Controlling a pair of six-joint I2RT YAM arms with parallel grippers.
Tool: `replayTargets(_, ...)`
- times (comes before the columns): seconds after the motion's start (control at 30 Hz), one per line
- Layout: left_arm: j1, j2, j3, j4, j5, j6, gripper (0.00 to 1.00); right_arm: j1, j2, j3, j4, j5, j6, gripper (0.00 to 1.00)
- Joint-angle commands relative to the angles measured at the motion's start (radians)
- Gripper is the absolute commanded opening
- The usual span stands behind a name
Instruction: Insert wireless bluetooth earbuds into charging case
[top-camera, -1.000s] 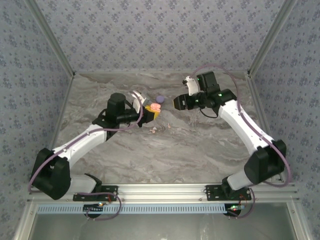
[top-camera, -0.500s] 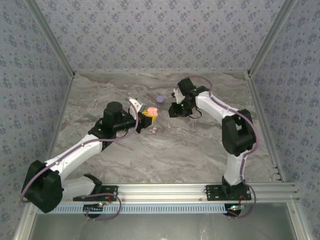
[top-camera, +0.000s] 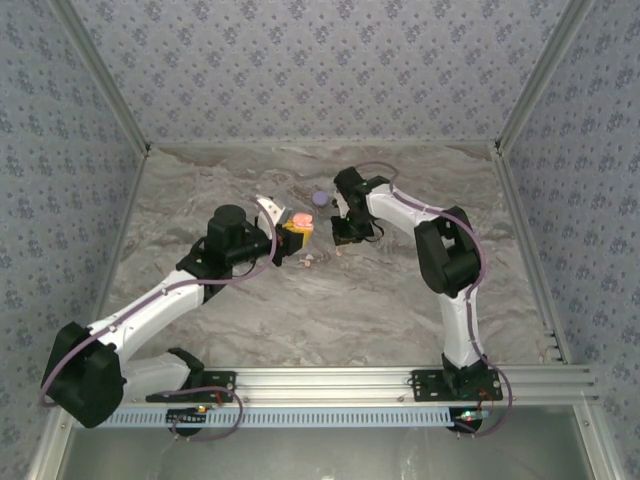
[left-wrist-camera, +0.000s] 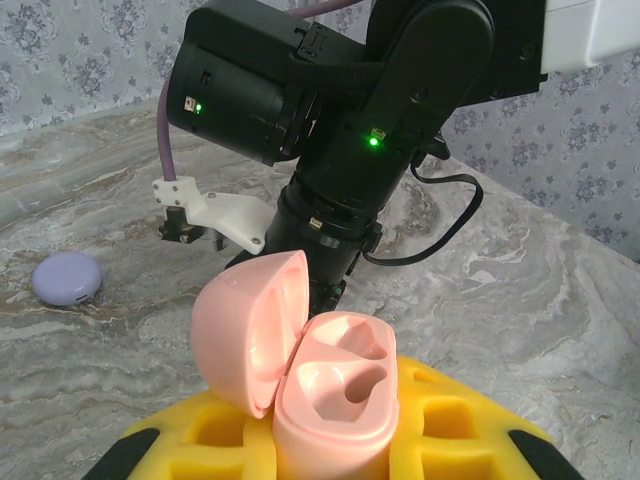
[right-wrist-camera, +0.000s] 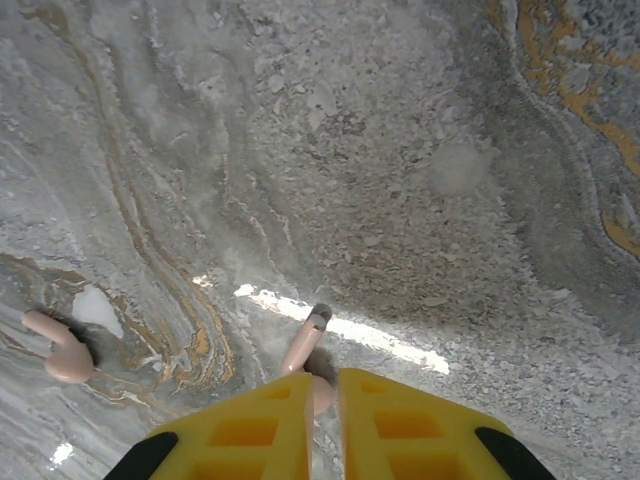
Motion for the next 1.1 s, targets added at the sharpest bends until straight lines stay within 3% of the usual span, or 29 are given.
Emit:
replayTargets(0.0,-0.004,-0.025,0.005,0.007,-0.009,0.014,0.07,0.010,0.034,0.043,-0.049,0.050,0.022,0.15)
replayTargets(0.43,-0.004,-0.033,-0.007,0.004,-0.014,0.015,0.07,0.032,0.097,0.086,-0.060,0.037,0.007,0.14)
replayTargets(0.73,-0.004,-0.036,-0.014,0.002,-0.023,0.017,0.06,0.069,0.115,0.102,-0.097,-0.026,-0.088,0.15)
replayTargets(1.07,-0.004,-0.035,-0.014,-0.002,-0.031,0.015,0.06,0.098,0.096,0.090,-0.167,0.016,-0.198,0.14)
